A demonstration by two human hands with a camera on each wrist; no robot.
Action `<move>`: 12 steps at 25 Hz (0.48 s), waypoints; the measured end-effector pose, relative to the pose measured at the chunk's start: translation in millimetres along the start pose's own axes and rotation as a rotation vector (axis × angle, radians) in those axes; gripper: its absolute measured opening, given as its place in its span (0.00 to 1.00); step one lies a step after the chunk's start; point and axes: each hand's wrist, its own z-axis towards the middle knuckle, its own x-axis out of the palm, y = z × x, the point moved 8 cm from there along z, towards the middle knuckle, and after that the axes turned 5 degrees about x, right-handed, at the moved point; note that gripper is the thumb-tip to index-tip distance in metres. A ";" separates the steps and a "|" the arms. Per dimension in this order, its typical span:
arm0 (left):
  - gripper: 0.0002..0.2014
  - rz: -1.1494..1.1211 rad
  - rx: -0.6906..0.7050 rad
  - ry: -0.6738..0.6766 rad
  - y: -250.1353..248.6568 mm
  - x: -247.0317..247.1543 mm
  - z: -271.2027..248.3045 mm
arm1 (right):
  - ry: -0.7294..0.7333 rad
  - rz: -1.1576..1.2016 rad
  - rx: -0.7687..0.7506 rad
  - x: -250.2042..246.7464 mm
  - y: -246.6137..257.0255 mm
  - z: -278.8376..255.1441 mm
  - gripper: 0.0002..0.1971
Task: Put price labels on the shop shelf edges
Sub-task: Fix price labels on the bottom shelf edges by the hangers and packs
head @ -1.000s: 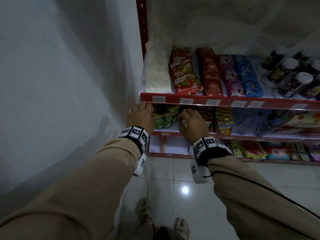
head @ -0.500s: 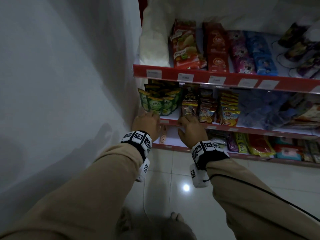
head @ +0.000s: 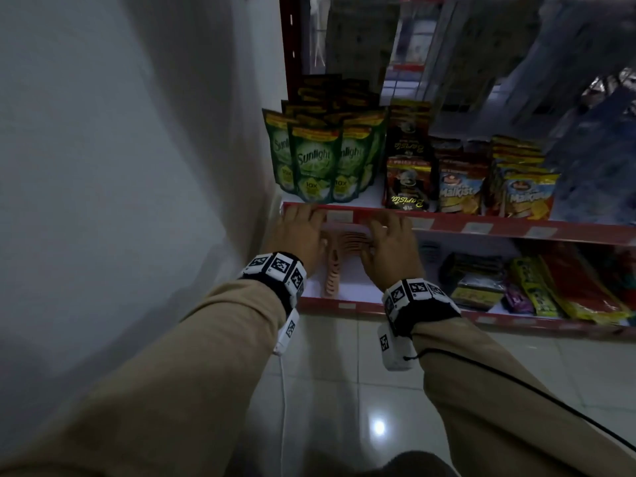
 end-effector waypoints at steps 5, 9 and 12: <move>0.25 0.014 0.080 -0.386 8.8 29.3 6.8 | -0.353 0.005 -0.001 33.5 -12.9 6.8 0.23; 0.28 -0.007 0.061 -0.541 10.1 43.7 4.4 | -0.587 -0.021 -0.006 38.6 -13.3 9.1 0.19; 0.31 -0.005 0.050 -0.584 8.9 49.3 -0.8 | -0.639 -0.043 0.042 42.3 -7.8 12.5 0.17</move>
